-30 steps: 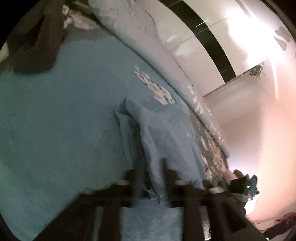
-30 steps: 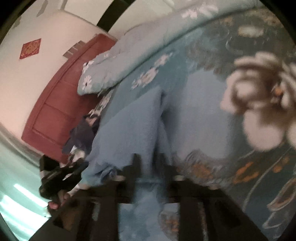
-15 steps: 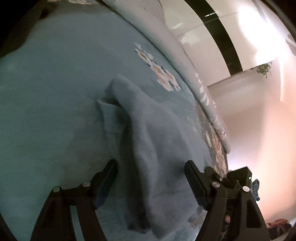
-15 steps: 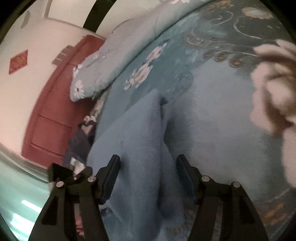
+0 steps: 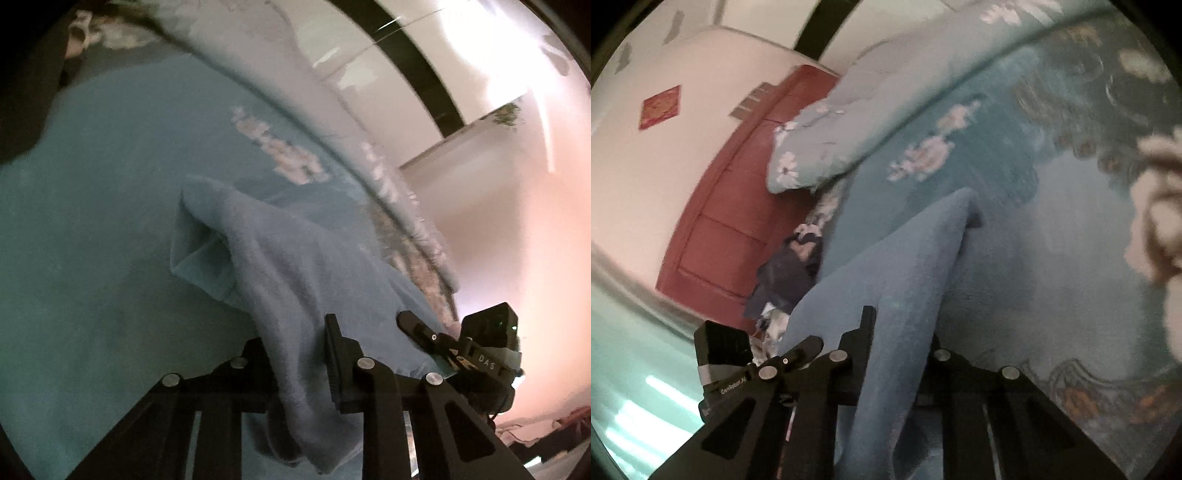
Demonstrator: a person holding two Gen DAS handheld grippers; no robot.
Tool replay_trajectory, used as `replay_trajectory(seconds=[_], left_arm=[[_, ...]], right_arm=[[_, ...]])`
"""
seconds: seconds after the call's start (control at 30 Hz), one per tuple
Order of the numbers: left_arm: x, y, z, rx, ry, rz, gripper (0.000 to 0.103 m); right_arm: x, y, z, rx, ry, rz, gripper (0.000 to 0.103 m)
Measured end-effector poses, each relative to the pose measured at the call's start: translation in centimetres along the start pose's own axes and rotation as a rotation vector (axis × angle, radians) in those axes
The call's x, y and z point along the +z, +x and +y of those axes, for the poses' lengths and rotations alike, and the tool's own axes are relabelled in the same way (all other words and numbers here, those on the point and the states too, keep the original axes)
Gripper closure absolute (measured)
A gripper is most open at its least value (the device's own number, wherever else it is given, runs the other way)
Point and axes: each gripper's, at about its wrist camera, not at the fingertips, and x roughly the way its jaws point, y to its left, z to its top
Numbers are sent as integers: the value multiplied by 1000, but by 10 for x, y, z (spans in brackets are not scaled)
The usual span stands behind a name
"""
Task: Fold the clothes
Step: 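Grasp the folded sweatshirt with both grippers and lift it off the bed, then carry the sweatshirt with both grippers and lower it onto the clothes stack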
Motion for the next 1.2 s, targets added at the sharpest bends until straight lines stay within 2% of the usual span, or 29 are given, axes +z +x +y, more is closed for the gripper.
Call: replay_trajectory(seconds=[0.17,0.37,0.47,0.57,0.63,0.73,0.9,1.07,1.2], left_arm=[[-5,-29,-71,-48,153,-31,79],[1,-43,-200,-170,388,-30,79],[4,-25,-276,-251,479,36,78],[0,5,-339,-316,525,119,78],[-13,30,-386,-343,583,162,78],[-37,56,-433,-385,648,190,78],[-89,114,-509,-395,734,275,78],[-140,154,-553,-407,821,303,75],[-166,197,-534,-312,832,366,75]], right_arm=[[-1,-60,32,17,-78,-57,89],[12,-183,83,-23,-222,-218,89],[15,-246,68,-82,-210,-271,89],[19,-308,53,-140,-198,-323,89],[21,-350,43,-180,-189,-357,89],[24,-413,27,-239,-176,-409,89],[30,-517,1,-337,-153,-495,88],[13,-576,-37,-402,-114,-570,87],[2,-578,-91,-381,-34,-557,86]])
